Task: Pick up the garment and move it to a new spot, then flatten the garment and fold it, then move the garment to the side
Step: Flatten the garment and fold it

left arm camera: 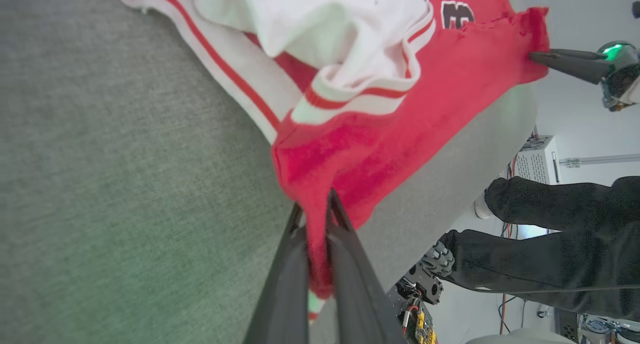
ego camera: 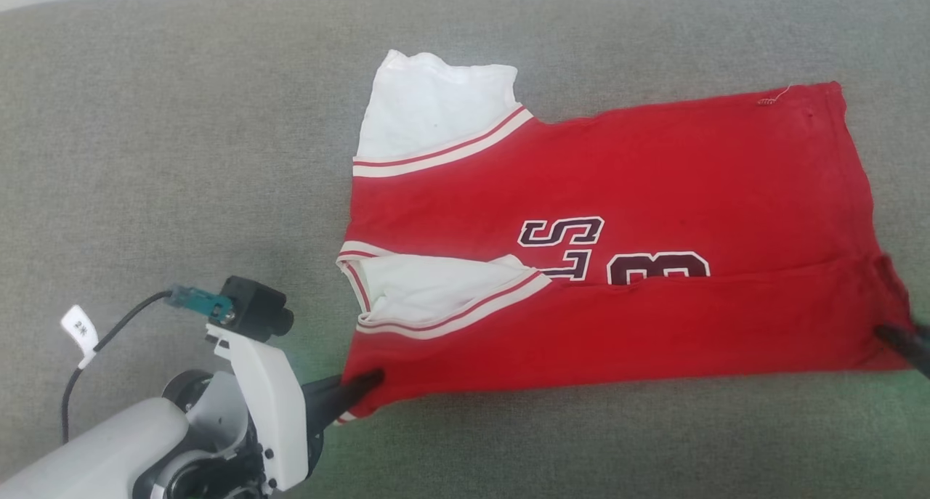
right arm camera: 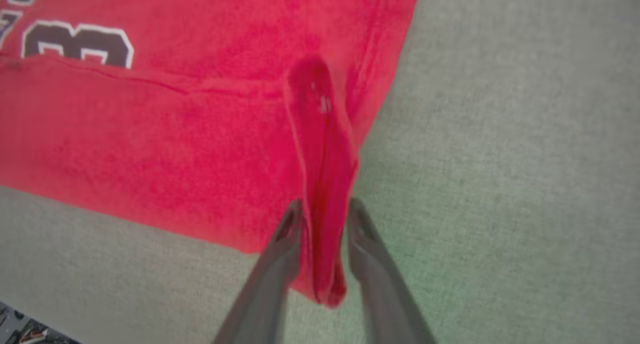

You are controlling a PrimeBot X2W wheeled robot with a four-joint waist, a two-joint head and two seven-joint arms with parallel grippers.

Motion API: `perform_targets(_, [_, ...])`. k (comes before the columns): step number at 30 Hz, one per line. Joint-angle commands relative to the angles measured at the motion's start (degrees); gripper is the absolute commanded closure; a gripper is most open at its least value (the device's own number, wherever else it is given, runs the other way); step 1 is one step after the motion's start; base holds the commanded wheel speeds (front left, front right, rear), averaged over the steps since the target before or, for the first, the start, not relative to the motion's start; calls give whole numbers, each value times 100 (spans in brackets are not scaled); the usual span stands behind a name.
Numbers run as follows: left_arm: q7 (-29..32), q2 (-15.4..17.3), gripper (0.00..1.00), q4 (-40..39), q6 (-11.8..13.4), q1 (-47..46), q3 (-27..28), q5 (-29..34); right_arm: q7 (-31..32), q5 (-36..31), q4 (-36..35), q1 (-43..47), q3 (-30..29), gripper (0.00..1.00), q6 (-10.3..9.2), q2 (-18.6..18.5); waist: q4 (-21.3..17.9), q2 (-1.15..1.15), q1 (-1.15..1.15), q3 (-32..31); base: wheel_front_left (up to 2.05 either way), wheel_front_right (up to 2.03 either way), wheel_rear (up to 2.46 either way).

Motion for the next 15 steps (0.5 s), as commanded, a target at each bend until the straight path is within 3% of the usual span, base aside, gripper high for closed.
perform_targets(1, [-114, 25, 0, -25, 44, 68, 70, 37, -152, -130, -84, 71, -139, 0, -7, 94, -19, 0, 0, -9, 0, 0, 0])
perform_targets(9, [-1059, 224, 0, 41, 269, 15, 595, 329, -1409, -1029, -380, -174, -949, 0, -6, 838, -184, 0, 0, -11, 0, 0, 0])
perform_targets(15, [-1897, -94, 0, 815, 650, -574, 1053, 782, -2483, -1580, -449, -542, -1158, 0, -3, 1659, -438, 0, 0, 184, 0, 0, 0])
